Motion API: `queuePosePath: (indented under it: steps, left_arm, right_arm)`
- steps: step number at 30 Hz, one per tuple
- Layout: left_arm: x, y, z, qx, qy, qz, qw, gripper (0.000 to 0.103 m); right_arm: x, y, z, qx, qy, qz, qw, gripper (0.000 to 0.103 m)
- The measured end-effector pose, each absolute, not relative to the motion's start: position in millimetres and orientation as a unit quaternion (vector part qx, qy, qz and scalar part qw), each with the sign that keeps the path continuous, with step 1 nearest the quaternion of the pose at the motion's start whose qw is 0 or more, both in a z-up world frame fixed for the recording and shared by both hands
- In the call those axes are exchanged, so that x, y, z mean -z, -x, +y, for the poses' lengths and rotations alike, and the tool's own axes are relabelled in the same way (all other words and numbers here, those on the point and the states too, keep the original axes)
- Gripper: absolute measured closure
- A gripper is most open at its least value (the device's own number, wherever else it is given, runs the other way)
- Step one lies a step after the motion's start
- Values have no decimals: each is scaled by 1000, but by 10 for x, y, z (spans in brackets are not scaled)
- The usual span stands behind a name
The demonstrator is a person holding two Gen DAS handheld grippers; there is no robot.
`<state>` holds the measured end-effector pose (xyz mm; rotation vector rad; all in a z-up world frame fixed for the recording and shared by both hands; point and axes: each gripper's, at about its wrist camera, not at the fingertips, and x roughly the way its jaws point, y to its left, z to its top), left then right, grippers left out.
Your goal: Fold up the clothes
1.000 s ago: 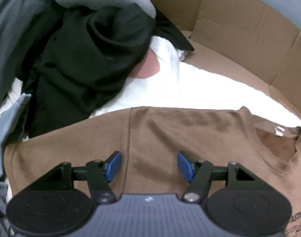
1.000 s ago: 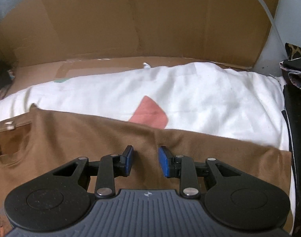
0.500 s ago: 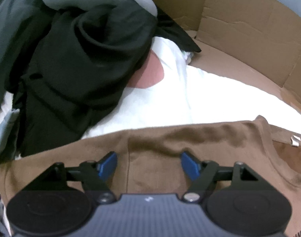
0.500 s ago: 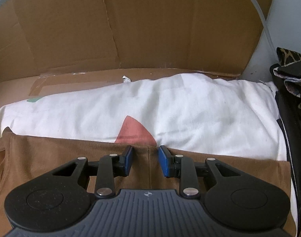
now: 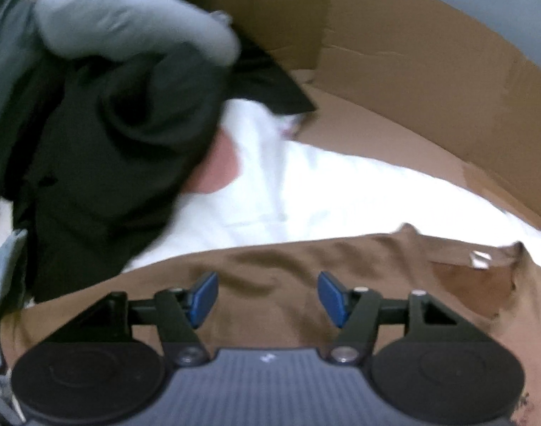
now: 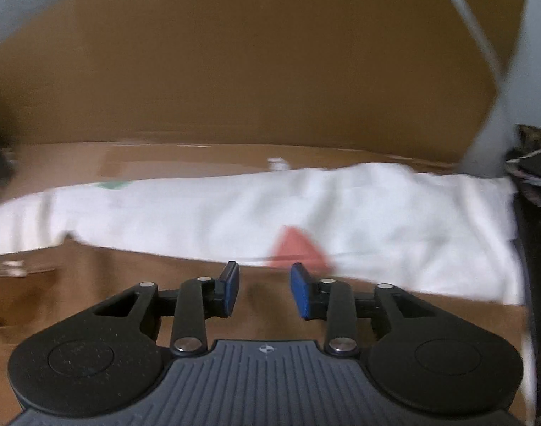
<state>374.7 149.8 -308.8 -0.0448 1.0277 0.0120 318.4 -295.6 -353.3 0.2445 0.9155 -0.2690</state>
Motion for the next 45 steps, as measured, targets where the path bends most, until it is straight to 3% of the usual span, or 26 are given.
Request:
queuePosePath:
  steps: [10,17,30,33,45]
  left_arm:
    - [3353,-3962,1002,36,34,508,860,51]
    - [3462,-4058,911,19,34,502,864,51]
    - [3524,-4307,683,-6,5,513,858,47]
    - [3478,-4309,708,-9,14,522,853,47]
    - [3169,-3687,1149,-15,55,516,854,41]
  right_arm:
    - [3695,-3532,-2299,54,-139,455,878,66]
    - [3841,-3708,-2206,63,-138,460,875,66]
    - [3840,-3936,-2151,72,-110,465,876,65]
    - [3768,-3974,-2285,74,-157,479,861,65]
    - [3250,-3209,-2581,57,-168,454,873,58]
